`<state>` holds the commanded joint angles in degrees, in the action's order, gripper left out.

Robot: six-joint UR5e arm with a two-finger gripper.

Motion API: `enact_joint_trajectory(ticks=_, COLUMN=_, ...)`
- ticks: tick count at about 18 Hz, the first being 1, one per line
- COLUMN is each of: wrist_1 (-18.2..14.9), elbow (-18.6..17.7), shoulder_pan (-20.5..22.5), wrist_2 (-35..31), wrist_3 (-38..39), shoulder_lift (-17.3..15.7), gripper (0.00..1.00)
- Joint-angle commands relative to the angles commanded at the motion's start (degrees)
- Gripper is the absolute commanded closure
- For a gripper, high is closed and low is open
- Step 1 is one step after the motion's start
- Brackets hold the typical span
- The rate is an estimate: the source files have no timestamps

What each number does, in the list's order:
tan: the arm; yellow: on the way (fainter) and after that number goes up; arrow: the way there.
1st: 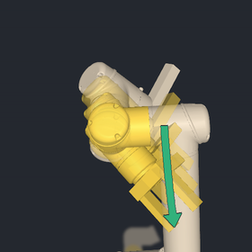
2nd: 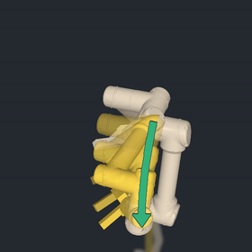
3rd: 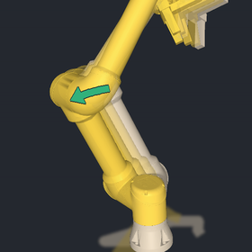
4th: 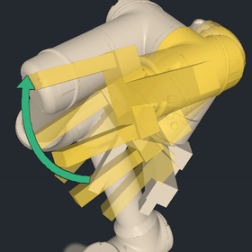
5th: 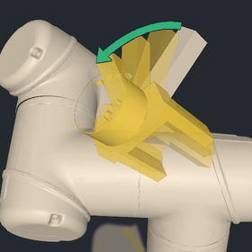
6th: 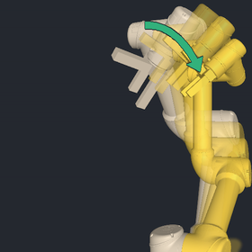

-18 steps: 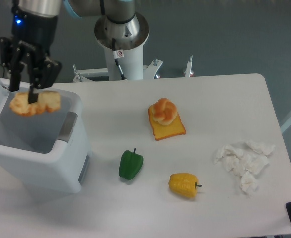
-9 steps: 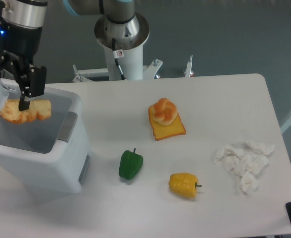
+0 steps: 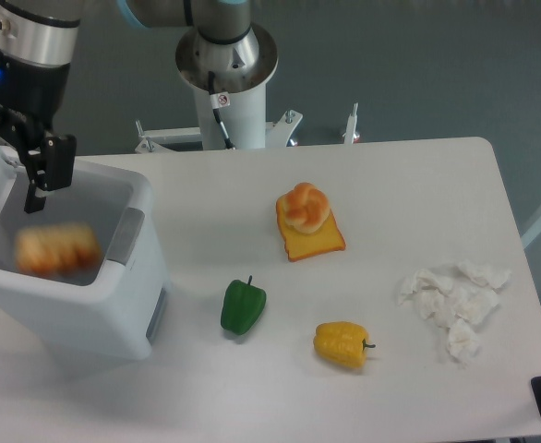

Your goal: Place the square bread in the trash can

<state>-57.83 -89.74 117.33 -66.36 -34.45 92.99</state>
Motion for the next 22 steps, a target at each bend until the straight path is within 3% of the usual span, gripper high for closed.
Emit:
enact_joint_trajectory(ticks=5, wrist_1=0.00, elbow=0.18, shoulder_pan=0.78, wrist_2=-0.44, wrist_3=-1.05, shoulder_lift=0.09, gripper=0.00)
enact_joint_trajectory(ticks=13, wrist_1=0.00, elbow=0.44, shoulder_pan=14.48, wrist_2=-0.44, wrist_3=-4.91, shoulder_lift=-1.58, gripper=0.00)
enact_joint_trajectory(ticks=16, wrist_1=0.09, elbow=0.44, shoulder_pan=18.88, wrist_2=-3.33, wrist_3=-6.15, shoulder_lift=-0.97, gripper=0.00)
enact_joint_trajectory(ticks=22, wrist_1=-0.35, elbow=-0.09, shoulder_pan=26.36, wrist_2=-7.73, wrist_3=-24.50, shoulder_lift=3.85, gripper=0.00)
